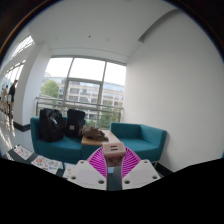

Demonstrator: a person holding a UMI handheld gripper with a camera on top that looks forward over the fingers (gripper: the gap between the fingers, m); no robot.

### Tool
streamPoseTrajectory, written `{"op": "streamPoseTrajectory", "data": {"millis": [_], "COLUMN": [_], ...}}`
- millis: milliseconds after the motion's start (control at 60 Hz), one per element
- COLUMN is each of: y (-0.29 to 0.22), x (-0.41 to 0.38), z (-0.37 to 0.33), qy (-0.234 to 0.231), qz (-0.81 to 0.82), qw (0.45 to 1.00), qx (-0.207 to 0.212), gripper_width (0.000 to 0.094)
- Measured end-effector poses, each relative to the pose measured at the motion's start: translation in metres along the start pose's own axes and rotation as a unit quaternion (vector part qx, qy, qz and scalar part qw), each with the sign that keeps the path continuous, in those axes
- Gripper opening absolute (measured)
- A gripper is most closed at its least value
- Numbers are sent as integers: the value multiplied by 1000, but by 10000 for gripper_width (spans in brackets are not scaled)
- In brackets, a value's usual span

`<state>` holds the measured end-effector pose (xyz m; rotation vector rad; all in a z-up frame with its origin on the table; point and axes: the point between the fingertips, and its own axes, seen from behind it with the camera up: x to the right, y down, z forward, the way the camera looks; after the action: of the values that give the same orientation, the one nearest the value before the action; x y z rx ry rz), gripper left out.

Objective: Unplug charger

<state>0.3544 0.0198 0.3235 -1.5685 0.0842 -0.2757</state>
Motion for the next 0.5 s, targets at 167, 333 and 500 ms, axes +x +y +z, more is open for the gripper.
{"op": "streamPoseTrajectory", "data": {"millis": [167, 333, 500], "y": [167, 262, 309], "x": [26, 33, 31], "z": [5, 6, 0], "qy": [-4, -7, -14], "qz": [13, 31, 35], "qw": [988, 971, 958], "qx": [-155, -235, -284], "gripper_width": [145, 145, 164]}}
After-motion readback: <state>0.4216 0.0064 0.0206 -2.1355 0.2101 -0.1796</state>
